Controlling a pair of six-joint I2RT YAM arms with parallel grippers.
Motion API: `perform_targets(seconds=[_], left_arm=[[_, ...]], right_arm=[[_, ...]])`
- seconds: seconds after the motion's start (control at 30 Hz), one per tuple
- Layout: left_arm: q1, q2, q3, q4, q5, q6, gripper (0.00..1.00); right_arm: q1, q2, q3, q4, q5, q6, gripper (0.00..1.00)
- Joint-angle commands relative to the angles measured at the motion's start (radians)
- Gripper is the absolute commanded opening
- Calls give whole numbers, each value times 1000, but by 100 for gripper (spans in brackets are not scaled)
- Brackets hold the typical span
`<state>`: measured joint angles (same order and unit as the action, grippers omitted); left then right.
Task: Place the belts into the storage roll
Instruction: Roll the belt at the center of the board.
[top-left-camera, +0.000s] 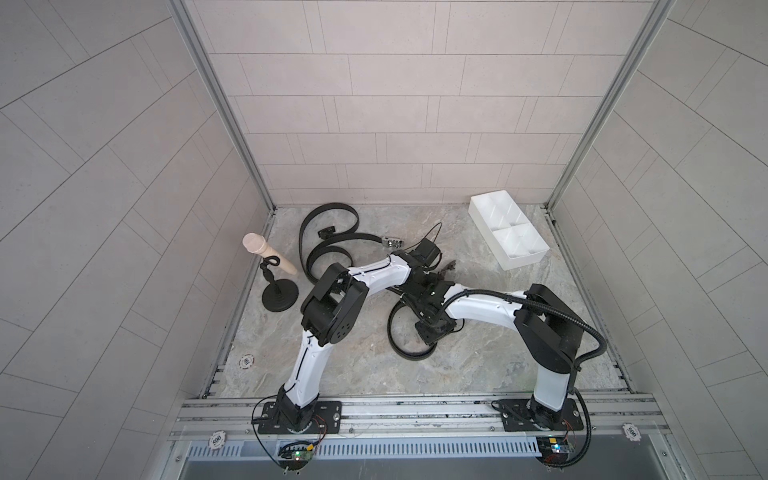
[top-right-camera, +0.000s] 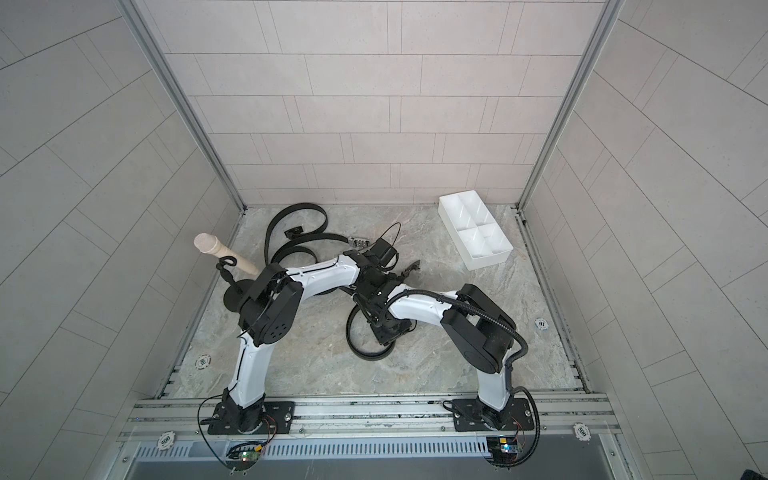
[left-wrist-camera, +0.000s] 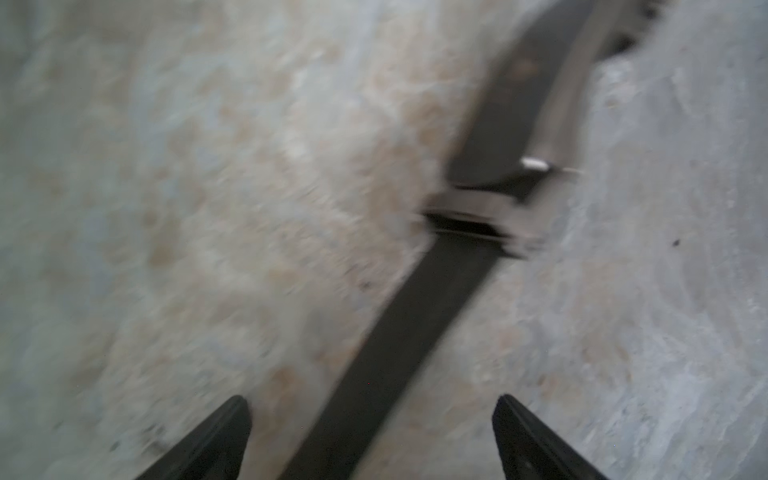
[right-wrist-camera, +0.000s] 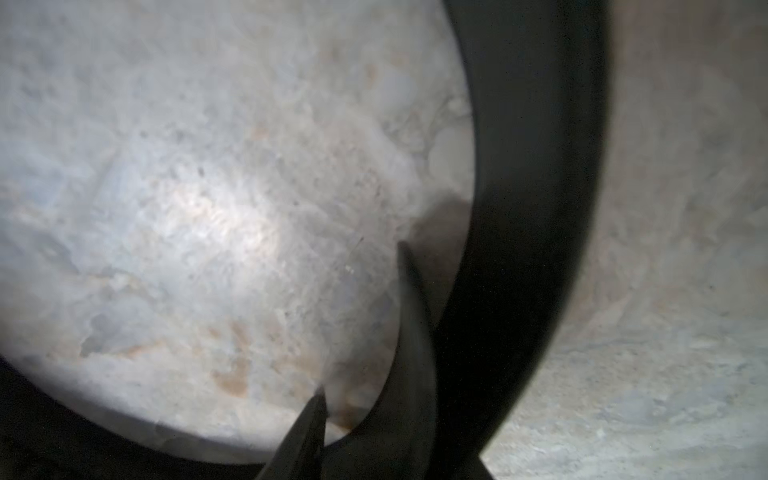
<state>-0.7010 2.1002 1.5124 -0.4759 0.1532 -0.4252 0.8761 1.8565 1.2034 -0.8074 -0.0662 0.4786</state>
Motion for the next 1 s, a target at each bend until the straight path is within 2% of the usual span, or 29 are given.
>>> perform_targets(seconds=[0.0, 0.23, 0.4, 0.5, 0.67, 0.8, 0.97], left_arm=[[62, -103, -80, -27, -27, 32, 98], [83, -241, -132, -35, -50, 75, 100], [79, -343, -249, -56, -70, 82, 100], [53, -395, -339, -65, -102, 83, 100], [1, -447, -458, -58, -137, 67, 100], [-28, -450, -498, -54, -158, 62, 100], [-49, -408, -497, -52, -153, 67, 94]], right_arm=[[-12, -44, 12, -50, 19, 14, 50], [-57, -185, 6, -125, -43, 17, 61], [-180, -270, -2, -189, -75, 21, 64], [-279, -274, 3, -156, -87, 59, 66], [-361, -193, 60, 7, -95, 199, 69], [-337, -58, 178, 86, -113, 262, 71], [-292, 141, 365, 84, -107, 289, 72]])
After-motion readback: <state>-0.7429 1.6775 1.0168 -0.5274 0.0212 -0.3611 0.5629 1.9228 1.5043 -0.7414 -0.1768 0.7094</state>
